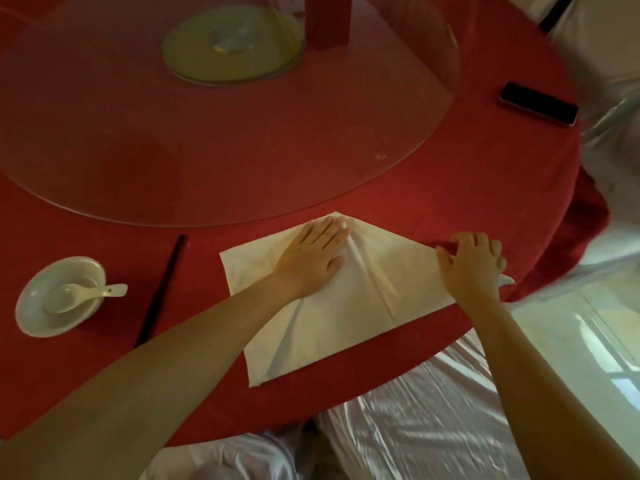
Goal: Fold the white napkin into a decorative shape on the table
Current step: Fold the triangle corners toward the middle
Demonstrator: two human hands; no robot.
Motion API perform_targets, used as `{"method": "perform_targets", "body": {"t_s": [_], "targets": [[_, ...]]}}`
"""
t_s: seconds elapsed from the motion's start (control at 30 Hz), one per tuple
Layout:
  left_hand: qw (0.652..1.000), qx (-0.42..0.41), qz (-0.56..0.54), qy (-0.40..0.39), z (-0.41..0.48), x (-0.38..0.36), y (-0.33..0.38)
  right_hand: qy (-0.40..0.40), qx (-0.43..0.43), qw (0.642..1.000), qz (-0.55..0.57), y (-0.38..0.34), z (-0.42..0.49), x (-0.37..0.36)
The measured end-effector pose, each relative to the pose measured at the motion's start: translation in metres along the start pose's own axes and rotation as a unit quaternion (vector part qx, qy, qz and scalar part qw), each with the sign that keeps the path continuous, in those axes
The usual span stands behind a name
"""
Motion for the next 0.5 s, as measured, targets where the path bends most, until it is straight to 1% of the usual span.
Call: {"method": "perform_targets", "body": {"t_s": [0.07,0.13,0.23,0.3,0.37,0.4,0.43,0.5], "targets": [[1.000,0.018,0.000,-0.012,0.005,-0.002,0.003,-0.043,0.000,0.999,-0.022,0.009,0.000,0.001],[0.999,0.035,-0.006,-0.021,0.008,-0.003,0.004,-0.090,0.007,0.996,-0.019,0.010,0.004,0.003],[0.999,0.036,-0.008,-0.029,0.009,0.000,0.004,-0.132,0.001,0.991,-0.011,0.007,0.008,0.012],[0.998,0.039,-0.036,-0.036,0.012,0.004,0.003,-0.150,0.006,0.989,-0.007,-0.003,0.003,0.022],[0.993,0.044,-0.104,-0.031,0.016,0.015,0.002,-0.160,0.036,0.986,-0.015,-0.026,-0.010,0.033],[0.987,0.050,-0.155,-0.012,0.017,0.023,0.000,-0.152,0.065,0.986,-0.036,-0.042,-0.019,0.038],[0.977,0.057,-0.206,0.026,0.015,0.031,-0.003,-0.134,0.093,0.985,-0.057,-0.059,-0.030,0.042],[0.955,0.077,-0.262,0.118,0.005,0.048,-0.010,-0.097,0.139,0.983,-0.068,-0.095,-0.058,0.045]]}}
Point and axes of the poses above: each hand's wrist, its own z-axis towards the middle knuckle, its own x-axis out of the back of the hand, y = z × x, the point moved 6 cm from there along z, towards the middle knuckle
